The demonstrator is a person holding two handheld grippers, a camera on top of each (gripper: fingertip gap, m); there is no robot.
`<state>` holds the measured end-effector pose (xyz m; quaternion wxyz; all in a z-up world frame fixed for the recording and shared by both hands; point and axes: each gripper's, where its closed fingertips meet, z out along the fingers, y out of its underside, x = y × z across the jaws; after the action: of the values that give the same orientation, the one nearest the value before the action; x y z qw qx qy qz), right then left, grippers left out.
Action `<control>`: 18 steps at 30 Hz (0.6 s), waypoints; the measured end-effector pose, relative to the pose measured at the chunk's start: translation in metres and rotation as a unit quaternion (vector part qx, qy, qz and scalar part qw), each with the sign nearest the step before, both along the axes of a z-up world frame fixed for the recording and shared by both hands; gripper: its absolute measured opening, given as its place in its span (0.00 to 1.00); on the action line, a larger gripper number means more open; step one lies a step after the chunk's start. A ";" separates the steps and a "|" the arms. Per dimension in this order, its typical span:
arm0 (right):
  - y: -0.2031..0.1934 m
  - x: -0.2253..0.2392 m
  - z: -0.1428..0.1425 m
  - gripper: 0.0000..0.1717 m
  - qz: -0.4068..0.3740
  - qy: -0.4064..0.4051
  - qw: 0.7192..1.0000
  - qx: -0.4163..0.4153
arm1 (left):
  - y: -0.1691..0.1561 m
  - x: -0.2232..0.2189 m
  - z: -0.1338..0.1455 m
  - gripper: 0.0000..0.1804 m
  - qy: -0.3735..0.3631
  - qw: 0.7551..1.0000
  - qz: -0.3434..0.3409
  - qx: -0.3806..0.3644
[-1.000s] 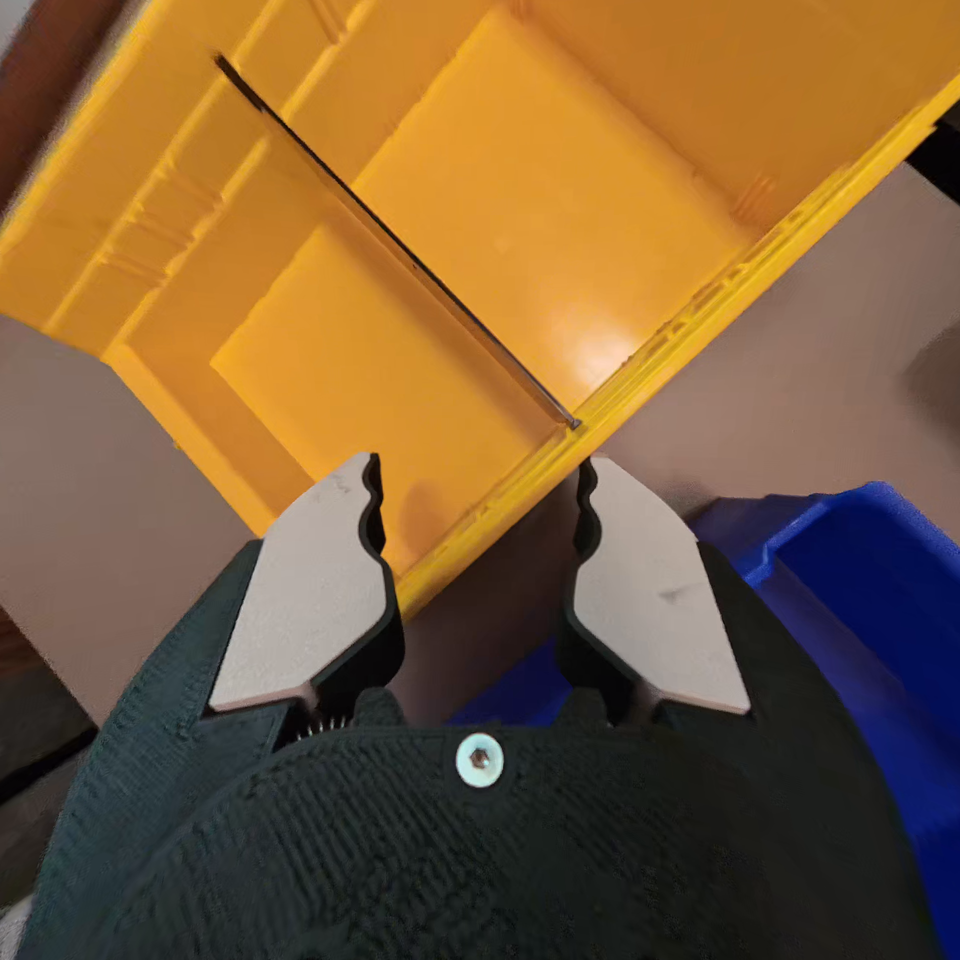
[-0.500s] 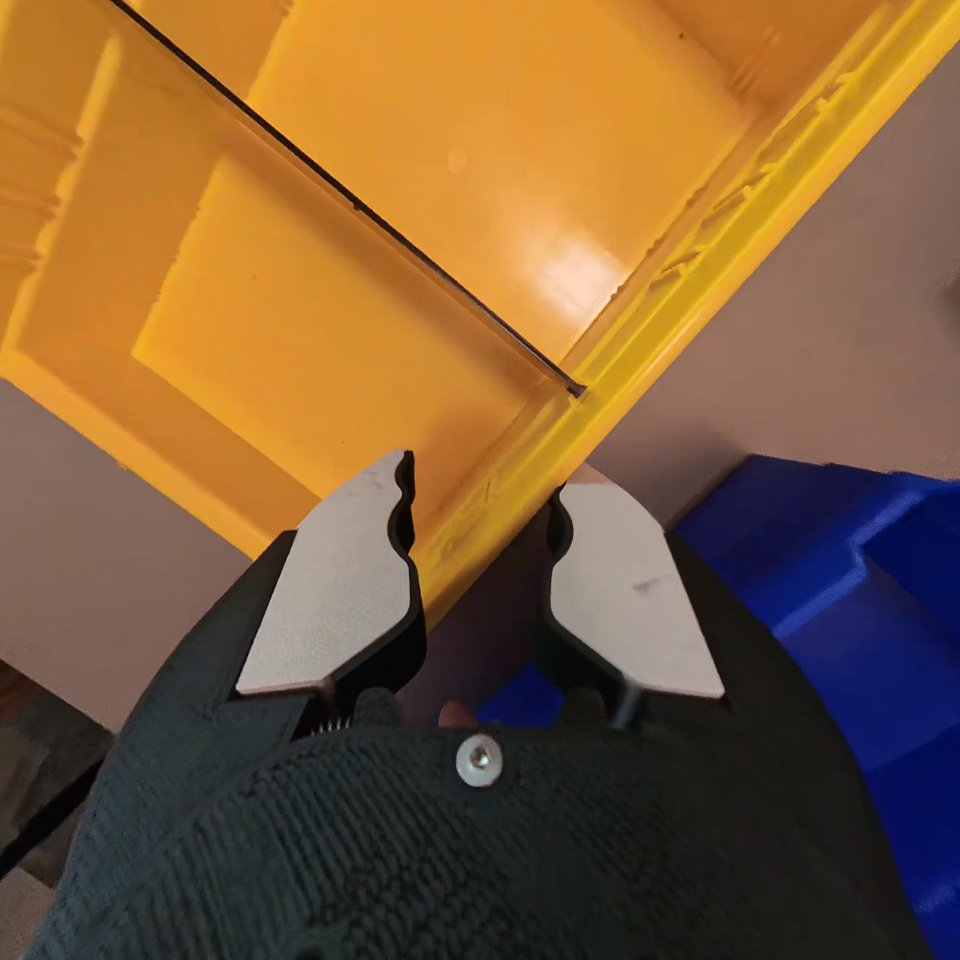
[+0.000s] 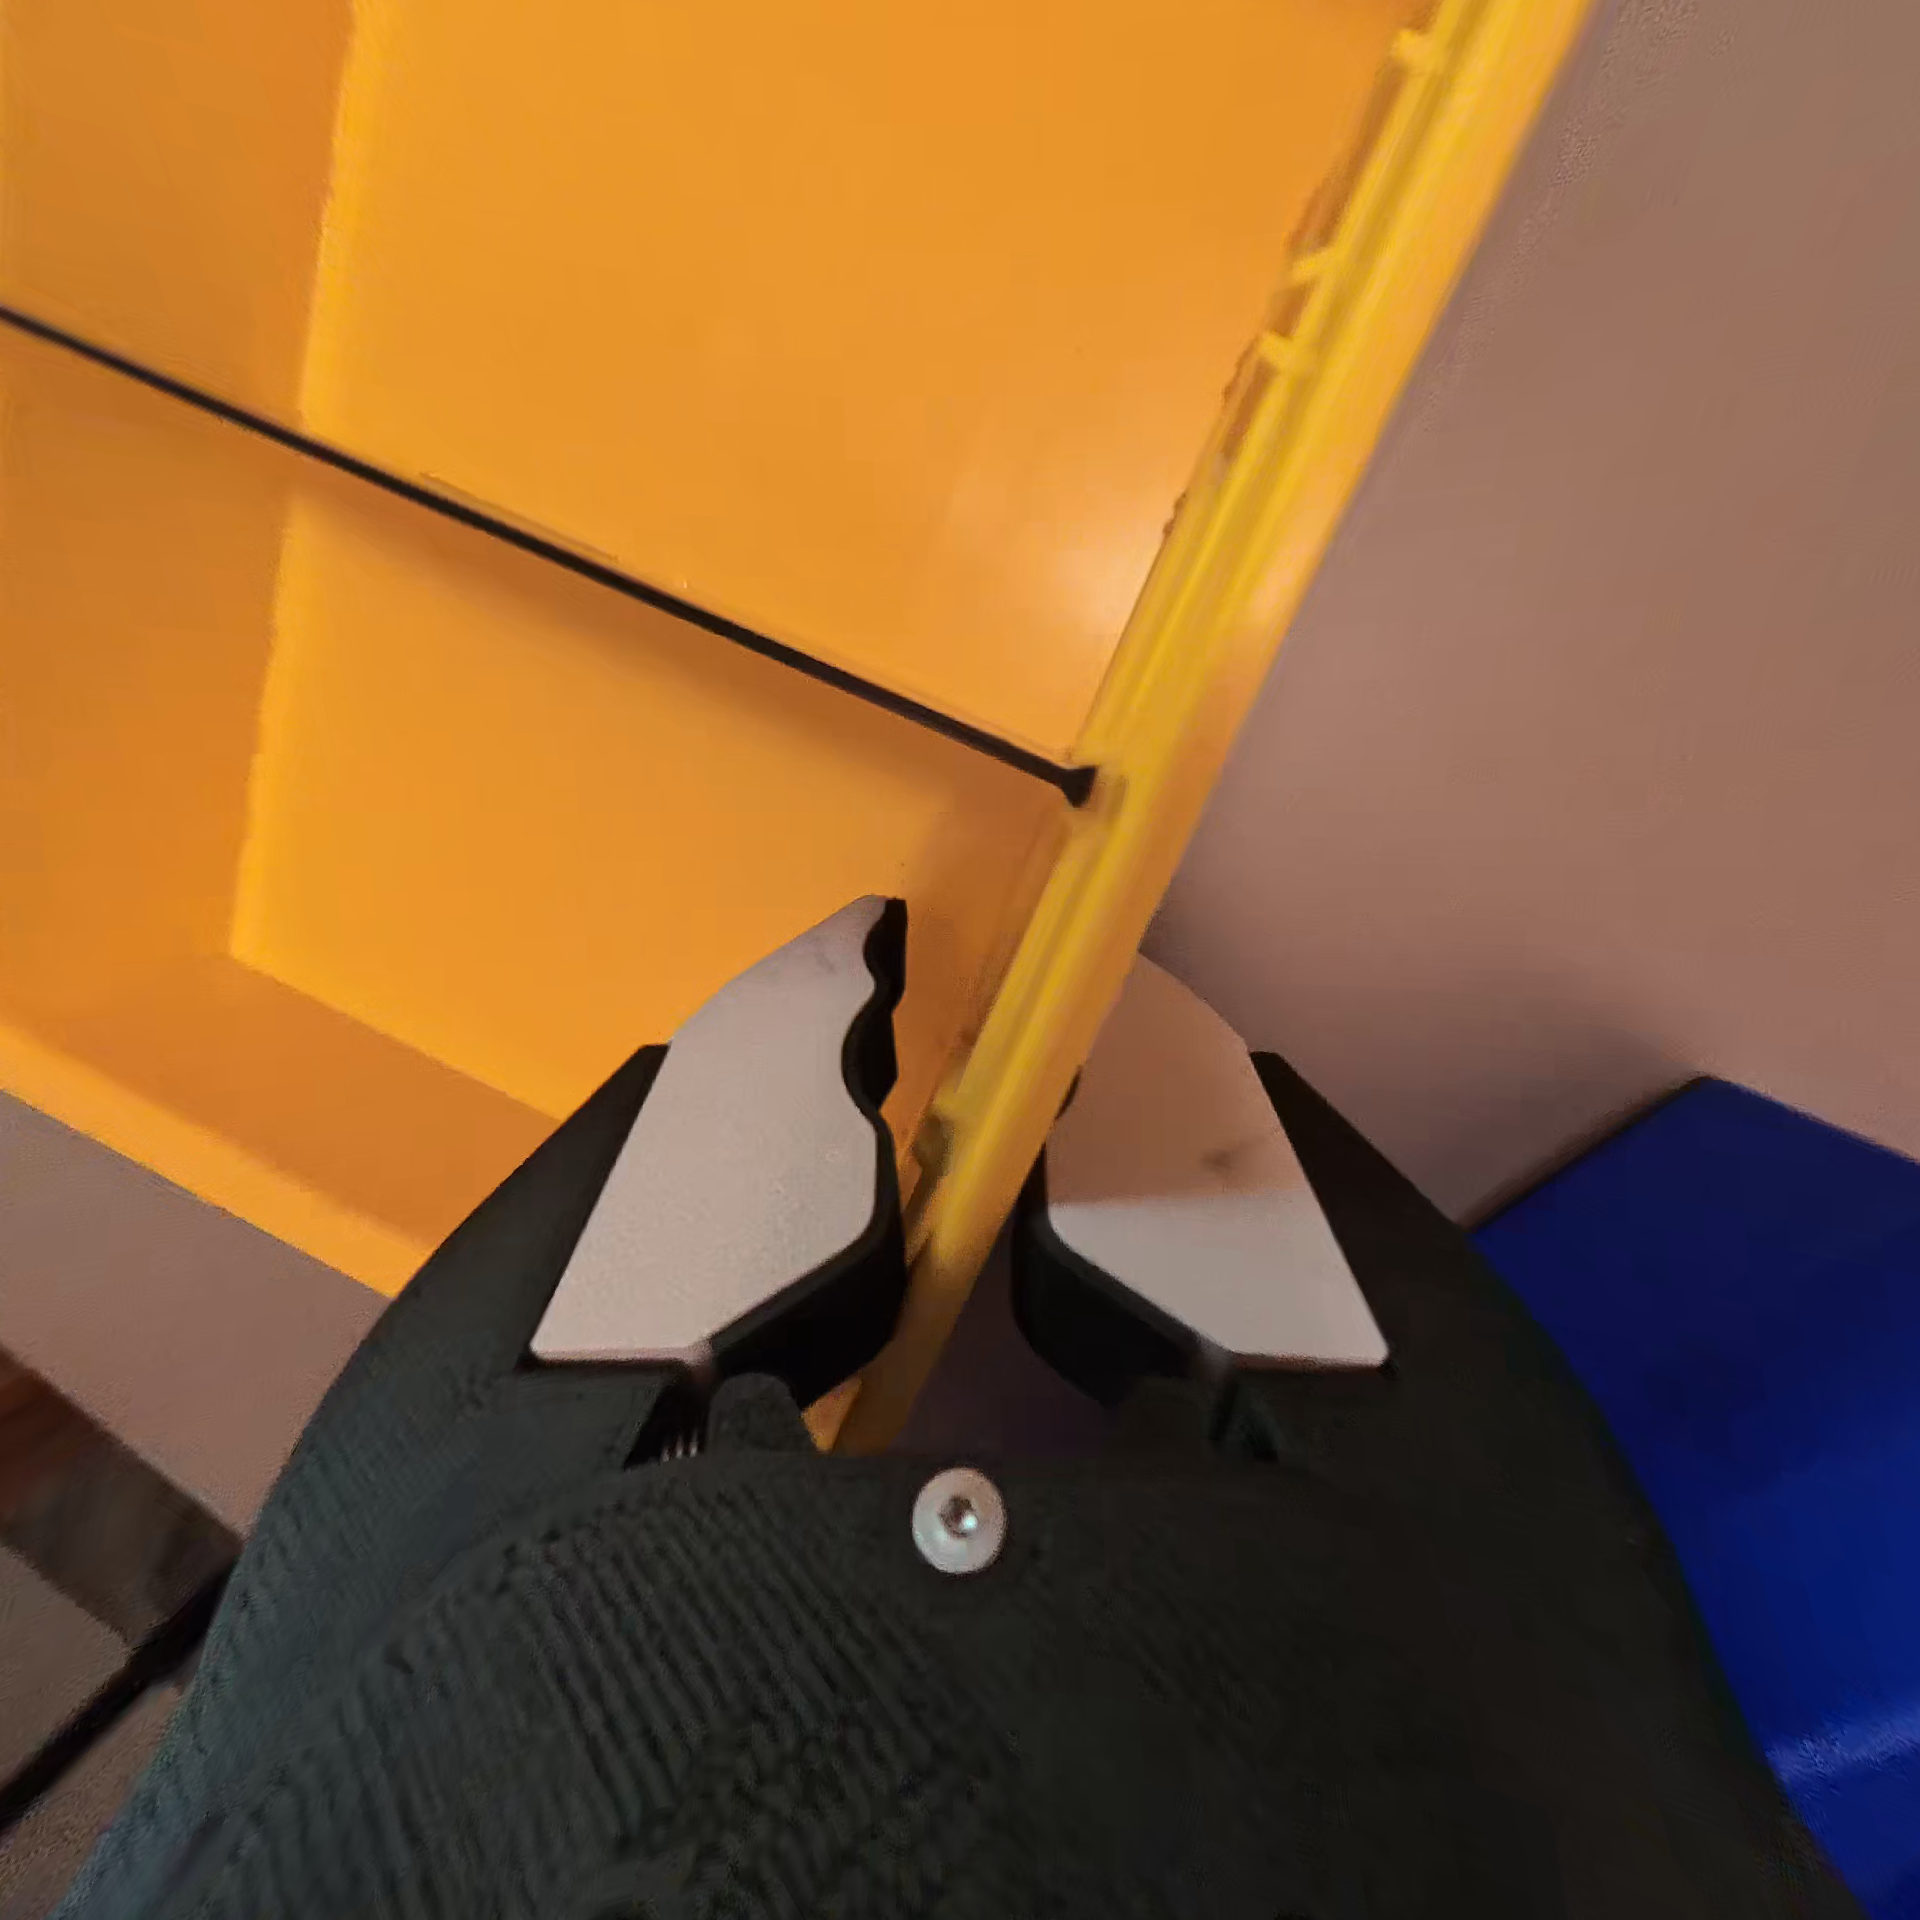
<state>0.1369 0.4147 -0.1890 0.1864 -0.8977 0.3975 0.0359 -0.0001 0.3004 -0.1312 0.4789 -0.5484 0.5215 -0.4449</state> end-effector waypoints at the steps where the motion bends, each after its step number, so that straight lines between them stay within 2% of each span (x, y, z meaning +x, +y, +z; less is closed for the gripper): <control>1: 0.000 0.000 0.005 0.12 0.021 0.001 1.000 -0.003 | 0.001 0.000 0.000 0.03 0.000 1.000 -0.001 0.000; 5: -0.009 0.009 0.050 0.11 0.111 -0.043 0.992 -0.033 | 0.006 -0.003 0.000 0.03 0.001 1.000 0.002 0.003; 8: -0.031 0.027 0.105 0.11 0.148 -0.087 0.985 -0.016 | 0.011 -0.003 0.000 0.03 0.004 1.000 0.004 0.010; 10: -0.060 0.037 0.145 0.10 0.157 -0.105 0.982 0.011 | 0.017 -0.004 0.000 0.03 0.007 1.000 0.007 0.016; 12: -0.102 0.045 0.183 0.10 0.161 -0.123 0.978 0.041 | 0.028 -0.006 0.000 0.04 0.008 1.000 0.017 0.023; 15: -0.193 0.060 0.227 0.10 0.151 -0.159 0.973 0.072 | 0.049 -0.009 0.000 0.04 0.008 0.999 0.031 0.022; 18: -0.306 0.076 0.235 0.10 0.101 -0.192 0.973 0.073 | 0.077 -0.014 0.000 0.04 0.008 0.998 0.058 0.022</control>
<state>0.2133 0.1086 0.0456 0.3199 -0.9073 0.2578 -0.0893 -0.0138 0.3777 -0.1315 0.5118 -0.5707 0.5020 -0.4004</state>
